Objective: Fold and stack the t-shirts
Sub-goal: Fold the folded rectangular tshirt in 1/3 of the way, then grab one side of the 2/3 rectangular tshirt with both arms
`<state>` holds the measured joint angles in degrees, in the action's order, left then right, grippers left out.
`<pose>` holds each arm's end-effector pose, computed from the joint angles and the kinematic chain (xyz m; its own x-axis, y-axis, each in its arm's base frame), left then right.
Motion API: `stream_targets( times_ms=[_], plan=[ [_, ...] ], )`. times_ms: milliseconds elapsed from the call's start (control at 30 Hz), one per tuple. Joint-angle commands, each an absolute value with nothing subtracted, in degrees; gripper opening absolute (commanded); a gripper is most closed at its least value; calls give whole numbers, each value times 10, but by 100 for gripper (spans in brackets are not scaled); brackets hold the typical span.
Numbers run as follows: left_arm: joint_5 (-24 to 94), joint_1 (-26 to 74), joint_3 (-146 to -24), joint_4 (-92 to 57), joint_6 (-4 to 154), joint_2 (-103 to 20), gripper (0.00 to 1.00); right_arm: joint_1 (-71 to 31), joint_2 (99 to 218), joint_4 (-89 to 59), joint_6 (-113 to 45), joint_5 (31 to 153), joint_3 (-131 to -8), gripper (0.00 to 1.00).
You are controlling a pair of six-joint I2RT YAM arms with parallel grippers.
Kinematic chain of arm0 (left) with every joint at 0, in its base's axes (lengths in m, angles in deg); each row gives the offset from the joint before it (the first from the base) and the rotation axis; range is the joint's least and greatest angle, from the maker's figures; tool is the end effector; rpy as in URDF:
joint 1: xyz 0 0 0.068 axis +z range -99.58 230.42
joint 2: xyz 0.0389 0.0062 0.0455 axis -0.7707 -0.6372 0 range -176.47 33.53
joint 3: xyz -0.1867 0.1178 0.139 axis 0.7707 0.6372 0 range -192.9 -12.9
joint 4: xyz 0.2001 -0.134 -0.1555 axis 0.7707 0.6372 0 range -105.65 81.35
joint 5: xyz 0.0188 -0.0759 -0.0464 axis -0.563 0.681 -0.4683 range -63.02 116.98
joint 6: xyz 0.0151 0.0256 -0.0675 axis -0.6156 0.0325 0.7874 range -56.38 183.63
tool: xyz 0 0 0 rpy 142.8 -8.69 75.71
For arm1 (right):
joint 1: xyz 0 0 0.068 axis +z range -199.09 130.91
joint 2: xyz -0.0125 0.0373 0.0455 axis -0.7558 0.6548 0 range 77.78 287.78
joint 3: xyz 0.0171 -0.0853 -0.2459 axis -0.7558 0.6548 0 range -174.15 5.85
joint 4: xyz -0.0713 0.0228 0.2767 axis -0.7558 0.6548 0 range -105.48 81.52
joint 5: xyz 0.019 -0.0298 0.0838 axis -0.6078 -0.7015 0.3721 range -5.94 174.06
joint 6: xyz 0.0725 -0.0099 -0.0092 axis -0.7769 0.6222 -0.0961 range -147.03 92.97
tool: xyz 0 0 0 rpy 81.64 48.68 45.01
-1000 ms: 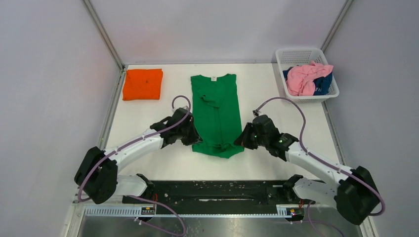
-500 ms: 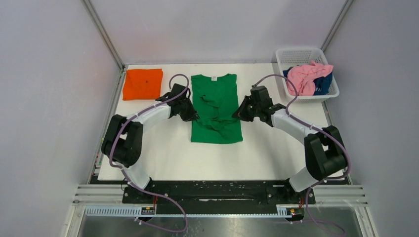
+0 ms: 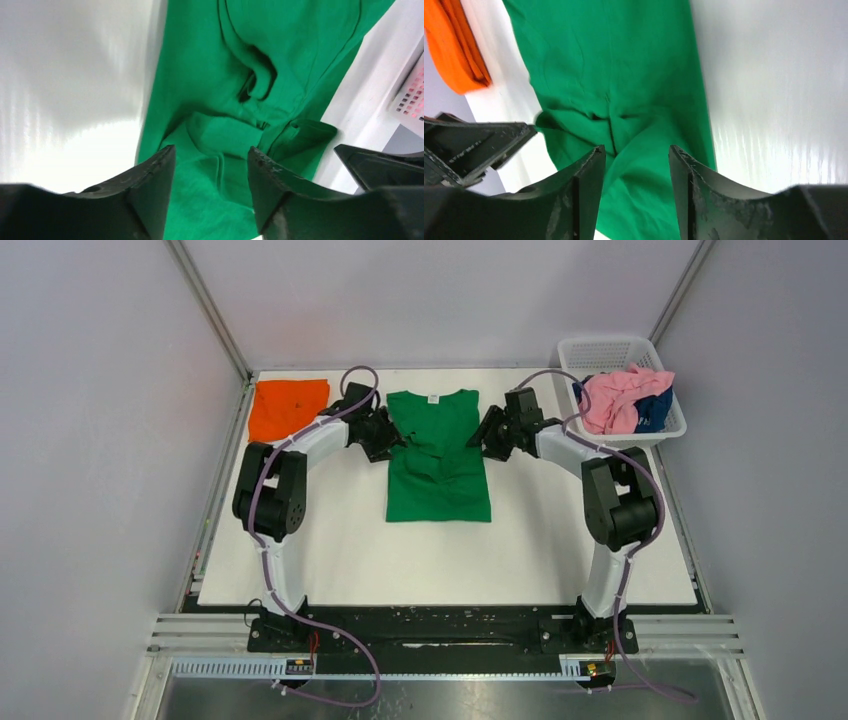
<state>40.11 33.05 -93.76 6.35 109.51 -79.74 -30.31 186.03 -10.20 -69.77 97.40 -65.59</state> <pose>0.4339 -0.1503 0.1407 -0.8395 -0.4700 -0.2727 -0.2670 0.7939 -0.5464 0.4231 0.1589 0.1478 -0.7887 0.4292 -0.4401 0.0814 0.7826 0.6172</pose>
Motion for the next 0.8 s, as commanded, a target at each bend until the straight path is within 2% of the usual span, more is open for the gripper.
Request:
stream_targets(
  times_ms=[0, 33, 133, 200, 367, 500, 767],
  plan=[
    [443, 363, -1001, 63, 1089, -800, 63, -322, 1883, -84, -661, 985, -745, 66],
    [443, 366, -1001, 65, 1087, -788, 70, -321, 1878, -75, -649, 984, -746, 75],
    [430, 366, -940, 52, 1081, -720, 96, -321, 1827, -67, -624, 977, -698, 91],
    [431, 365, -874, 36, 1076, -668, 99, -321, 1781, -80, -612, 977, -634, 95],
    [431, 346, -695, 5, 1077, -556, 99, -312, 1672, -93, -607, 997, -467, 95],
    [416, 300, -602, -4, 1077, -519, 97, -279, 1632, -83, -610, 997, -393, 90],
    [412, 273, -566, -44, 1093, -582, 69, -262, 1695, -106, -620, 988, -383, 62]
  ],
)
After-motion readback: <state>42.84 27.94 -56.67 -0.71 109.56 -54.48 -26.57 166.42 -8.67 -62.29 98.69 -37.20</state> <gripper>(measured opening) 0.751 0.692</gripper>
